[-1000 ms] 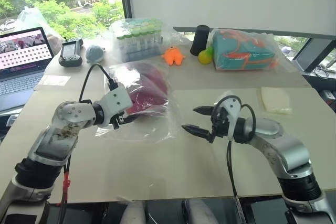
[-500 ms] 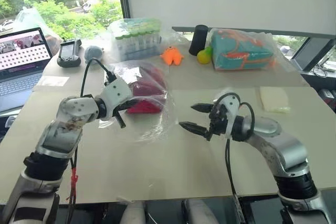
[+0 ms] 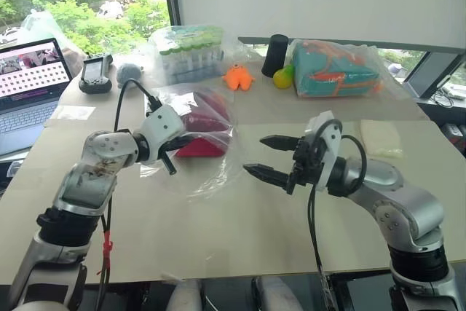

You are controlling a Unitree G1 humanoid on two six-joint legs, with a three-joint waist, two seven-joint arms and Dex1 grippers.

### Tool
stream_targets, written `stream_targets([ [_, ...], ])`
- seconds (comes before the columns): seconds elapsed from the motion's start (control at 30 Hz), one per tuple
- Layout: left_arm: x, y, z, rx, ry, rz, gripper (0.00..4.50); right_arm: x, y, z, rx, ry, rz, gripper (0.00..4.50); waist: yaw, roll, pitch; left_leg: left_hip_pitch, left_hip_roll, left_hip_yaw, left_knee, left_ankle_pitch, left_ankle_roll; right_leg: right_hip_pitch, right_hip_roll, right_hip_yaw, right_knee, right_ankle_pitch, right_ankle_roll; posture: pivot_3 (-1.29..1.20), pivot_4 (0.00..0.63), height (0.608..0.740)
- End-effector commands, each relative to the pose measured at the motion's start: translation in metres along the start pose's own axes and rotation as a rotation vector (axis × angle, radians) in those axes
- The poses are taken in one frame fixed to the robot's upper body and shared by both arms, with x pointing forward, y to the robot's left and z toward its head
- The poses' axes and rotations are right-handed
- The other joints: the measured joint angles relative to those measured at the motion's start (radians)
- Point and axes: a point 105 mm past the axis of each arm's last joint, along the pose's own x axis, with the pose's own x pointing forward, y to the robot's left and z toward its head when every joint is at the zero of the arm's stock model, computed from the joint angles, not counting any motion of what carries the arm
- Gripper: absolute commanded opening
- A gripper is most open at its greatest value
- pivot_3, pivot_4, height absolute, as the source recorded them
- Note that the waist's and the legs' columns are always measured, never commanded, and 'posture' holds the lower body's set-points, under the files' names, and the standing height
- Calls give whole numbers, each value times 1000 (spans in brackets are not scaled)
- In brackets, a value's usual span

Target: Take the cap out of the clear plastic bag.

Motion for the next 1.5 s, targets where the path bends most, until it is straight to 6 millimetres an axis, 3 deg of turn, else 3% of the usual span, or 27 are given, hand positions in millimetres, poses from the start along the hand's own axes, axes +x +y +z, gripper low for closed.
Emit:
stream_targets([
  [0.03, -4, 5, 11, 15, -34, 24, 92, 2, 13, 11, -41, -22, 48, 4500, 0, 0, 0, 0, 0, 0, 0, 0, 0, 0, 0, 0, 0, 0, 0, 0, 150, 740],
  [0.2, -3, 11, 21, -5, -55, 27, 92, 4, 20, 20, -23, -64, 78, 4500, 1, 0, 0, 0, 0, 0, 0, 0, 0, 0, 0, 0, 0, 0, 0, 0, 150, 740],
  [0.4, 3, 15, 42, 3, -113, 22, 92, 7, 26, 50, 43, -212, 98, 4500, 1, 0, 0, 0, 0, 0, 0, 0, 0, 0, 0, 0, 0, 0, 0, 0, 150, 740],
  [0.53, 10, 12, 46, -5, -127, 6, 92, 17, 48, 45, 75, -189, 160, 4500, 0, 0, 0, 0, 0, 0, 0, 0, 0, 0, 0, 0, 0, 1, -2, 0, 150, 740],
  [0.67, 17, 12, 57, -1, -157, -17, 92, 47, 56, 30, 91, -125, 140, 4500, -3, 0, 0, 0, 0, -1, 0, 0, 0, 0, 1, 0, 1, 3, -4, 0, 150, 740],
  [0.9, 25, 10, 68, 1, -179, -58, 92, 93, 17, -16, -77, 16, -54, 4500, -1, 0, 0, 0, 0, 0, 0, 0, 0, -1, 0, 0, 0, 3, -4, 0, 150, 740],
  [1.1, 26, 8, 68, 9, -176, -79, 92, 112, -19, -49, -438, 184, -171, 4500, -3, 0, 0, -1, -1, 0, 0, 0, 0, -2, 0, 0, 0, 3, -5, 0, 150, 740],
  [1.27, 25, 8, 67, 0, -177, -81, 92, 118, -30, -60, -640, 248, -187, 4500, -3, 0, 0, -1, 0, 0, 0, 0, 0, -2, 0, 0, 0, 3, -5, 0, 150, 740],
  [1.37, 25, 5, 63, -7, -167, -91, 92, 137, -42, -57, -908, 308, -253, 4500, -10, 0, 0, -1, -1, 0, 0, 0, 0, -3, 0, 0, 1, 4, -5, 0, 150, 740],
  [1.5, 25, 4, 62, -14, -169, -89, 92, 152, -46, -53, -958, 289, -308, 4500, -13, 0, 0, -1, 0, 0, 0, 0, 0, -3, 1, 0, 1, 4, -5, 0, 150, 740],
])
